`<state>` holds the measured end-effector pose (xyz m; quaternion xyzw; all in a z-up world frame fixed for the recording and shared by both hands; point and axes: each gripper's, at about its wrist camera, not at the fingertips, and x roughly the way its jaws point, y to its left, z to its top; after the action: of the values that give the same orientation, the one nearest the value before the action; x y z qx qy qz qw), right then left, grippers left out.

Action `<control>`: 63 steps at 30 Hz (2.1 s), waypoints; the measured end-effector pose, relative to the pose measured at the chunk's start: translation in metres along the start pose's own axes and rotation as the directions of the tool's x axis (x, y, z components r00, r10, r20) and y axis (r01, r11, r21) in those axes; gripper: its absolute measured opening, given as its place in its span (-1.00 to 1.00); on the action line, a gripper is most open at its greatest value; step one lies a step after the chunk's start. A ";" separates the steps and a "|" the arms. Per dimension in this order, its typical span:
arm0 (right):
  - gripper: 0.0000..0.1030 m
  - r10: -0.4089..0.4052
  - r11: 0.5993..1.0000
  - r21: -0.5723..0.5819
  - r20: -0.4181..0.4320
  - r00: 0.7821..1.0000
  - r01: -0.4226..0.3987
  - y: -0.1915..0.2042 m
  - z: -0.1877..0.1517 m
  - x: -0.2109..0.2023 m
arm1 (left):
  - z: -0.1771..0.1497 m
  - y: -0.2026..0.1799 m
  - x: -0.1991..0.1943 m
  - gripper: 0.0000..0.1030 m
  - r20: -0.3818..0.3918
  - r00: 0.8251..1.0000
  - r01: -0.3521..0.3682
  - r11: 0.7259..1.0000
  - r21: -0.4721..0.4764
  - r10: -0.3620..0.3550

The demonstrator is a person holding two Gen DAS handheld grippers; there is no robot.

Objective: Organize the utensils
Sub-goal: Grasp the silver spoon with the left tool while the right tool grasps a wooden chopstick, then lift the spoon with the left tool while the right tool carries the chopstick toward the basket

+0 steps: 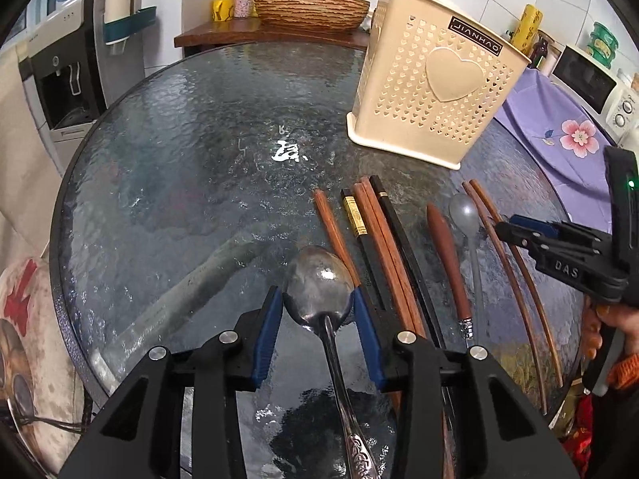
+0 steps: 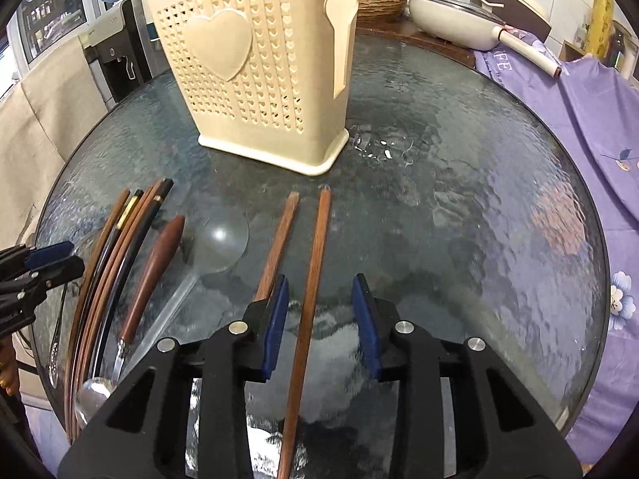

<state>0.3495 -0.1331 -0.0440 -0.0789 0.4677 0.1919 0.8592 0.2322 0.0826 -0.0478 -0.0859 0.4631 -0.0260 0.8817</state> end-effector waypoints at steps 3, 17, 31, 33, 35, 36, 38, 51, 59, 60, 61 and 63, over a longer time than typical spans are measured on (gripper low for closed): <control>-0.34 -0.010 1.000 -0.022 -0.013 1.000 0.010 0.002 0.006 0.003 | 0.010 0.003 0.005 -0.29 -0.028 1.000 0.001 1.000 0.022 0.000; -0.54 -0.002 0.999 -0.033 -0.036 0.999 0.001 0.005 0.017 0.009 | 0.028 0.003 0.017 -0.29 -0.050 0.999 -0.018 0.999 0.036 0.020; -0.86 0.083 0.995 0.047 0.023 0.996 -0.084 -0.010 0.007 0.003 | 0.029 0.007 0.010 -0.31 0.023 0.999 -0.024 1.000 0.004 0.024; -0.86 0.094 0.994 0.056 0.043 0.995 -0.097 -0.014 0.007 -0.001 | 0.031 0.005 0.000 -0.31 0.063 0.998 -0.024 1.000 0.007 0.023; -0.86 0.102 0.992 0.067 0.078 0.992 -0.108 -0.016 0.007 -0.011 | 0.033 0.004 -0.009 -0.31 0.097 0.995 -0.029 0.999 0.014 0.027; -0.86 0.109 0.991 0.068 0.096 0.989 -0.115 -0.017 0.007 -0.016 | 0.034 0.002 -0.015 -0.31 0.121 0.992 -0.030 0.999 0.020 0.027; -0.86 0.119 0.990 0.065 0.133 0.984 -0.128 -0.019 0.008 -0.028 | 0.036 -0.001 -0.025 -0.31 0.157 0.987 -0.028 0.999 0.030 0.023; -0.86 0.230 0.966 0.037 0.322 0.918 -0.255 -0.033 0.017 -0.123 | 0.053 -0.027 -0.098 -0.31 0.381 0.924 -0.008 0.997 0.081 -0.024; -0.86 0.230 0.967 0.020 0.351 0.908 -0.253 -0.030 0.022 -0.144 | 0.068 -0.052 -0.103 -0.31 0.445 0.893 0.013 0.994 0.113 -0.062; -0.86 0.229 0.967 0.019 0.353 0.907 -0.252 -0.031 0.022 -0.145 | 0.070 -0.052 -0.103 -0.31 0.449 0.891 0.019 0.994 0.112 -0.068; -0.86 0.227 0.968 0.017 0.357 0.906 -0.250 -0.032 0.023 -0.148 | 0.073 -0.054 -0.102 -0.31 0.453 0.888 0.028 0.993 0.112 -0.076; -0.86 0.226 0.969 0.011 0.368 0.902 -0.247 -0.032 0.025 -0.155 | 0.077 -0.058 -0.102 -0.31 0.469 0.880 0.031 0.993 0.113 -0.081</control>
<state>0.3063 -0.1943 0.0981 0.0398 0.3121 0.2926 0.9030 0.2391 0.0484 0.0877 -0.0577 0.2298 -0.0535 0.9700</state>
